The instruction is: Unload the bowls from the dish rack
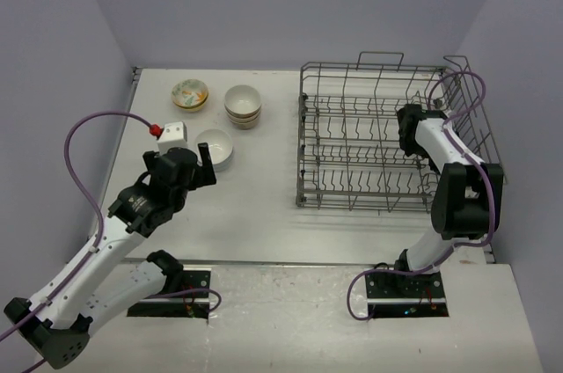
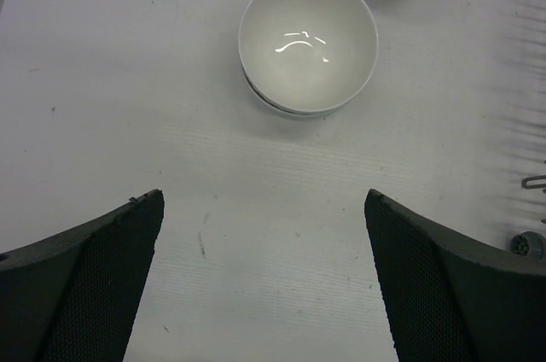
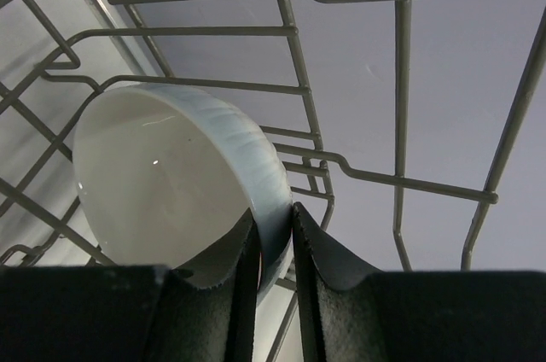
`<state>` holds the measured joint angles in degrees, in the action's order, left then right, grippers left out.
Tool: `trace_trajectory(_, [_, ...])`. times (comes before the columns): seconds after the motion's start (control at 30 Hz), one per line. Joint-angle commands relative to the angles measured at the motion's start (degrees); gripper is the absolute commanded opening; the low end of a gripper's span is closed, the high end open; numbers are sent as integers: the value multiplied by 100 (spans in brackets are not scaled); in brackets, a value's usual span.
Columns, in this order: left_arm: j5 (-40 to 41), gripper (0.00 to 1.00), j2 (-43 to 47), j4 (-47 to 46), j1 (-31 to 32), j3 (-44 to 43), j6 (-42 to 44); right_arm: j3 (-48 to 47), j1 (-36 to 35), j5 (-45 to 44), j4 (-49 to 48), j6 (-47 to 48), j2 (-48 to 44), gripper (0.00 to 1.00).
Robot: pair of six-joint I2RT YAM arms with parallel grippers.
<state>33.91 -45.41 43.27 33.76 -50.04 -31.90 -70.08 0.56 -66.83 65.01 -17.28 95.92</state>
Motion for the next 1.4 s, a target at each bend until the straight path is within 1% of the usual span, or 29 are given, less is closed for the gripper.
trace_trajectory(0.0, [124, 100, 85, -108, 122, -181, 26, 91, 111, 21, -358, -100, 14, 20])
trace_trajectory(0.13, [133, 100, 120, -108, 210, -173, 26, 91, 138, -32, -358, -83, 50, 14])
trace_trajectory(0.17, [125, 100, 137, -117, 228, -173, 43, 91, 138, -32, -366, -83, 58, 10])
trace_trajectory(0.33, [107, 100, 164, -152, 228, -146, 52, 144, 138, 12, -524, 31, 15, 6])
trace_trajectory(0.37, [98, 100, 181, -160, 228, -146, 61, 153, 146, 21, -551, 58, 15, 2])
trace_trajectory(0.4, [107, 100, 181, -161, 228, -146, 61, 136, 138, 29, -577, 67, 32, 0])
trace_trajectory(0.63, [81, 100, 155, -169, 228, -146, 70, -49, 103, -181, -411, -91, 155, 0])
trace_trajectory(0.73, [63, 100, 164, -169, 228, -146, 87, -600, -11, -523, 421, -853, 453, 0])
trace_trajectory(0.77, [54, 100, 155, -169, 228, -155, 87, -751, -12, -603, 1164, -1535, 558, 0])
trace_trajectory(0.8, [46, 100, 164, -169, 219, -155, 87, -883, -29, -734, 1502, -1872, 786, 0])
trace_trajectory(0.83, [45, 100, 173, -169, 228, -155, 87, -1128, -221, -874, 2097, -2206, 901, 0])
trace_trajectory(0.87, [45, 100, 190, -161, 236, -146, 87, -1200, -240, -945, 2129, -2366, 989, 0])
trace_trajectory(0.97, [72, 100, 234, -169, 280, -138, 79, -1323, -258, -999, 2130, -2271, 1069, 0])
trace_trajectory(1.23, [98, 100, 260, -161, 316, -146, 79, -1718, -434, -1078, 2130, -1815, 516, 0])
trace_trajectory(1.37, [116, 100, 313, -178, 316, -137, 70, -1676, -425, -1130, 2130, -1779, 489, 0])
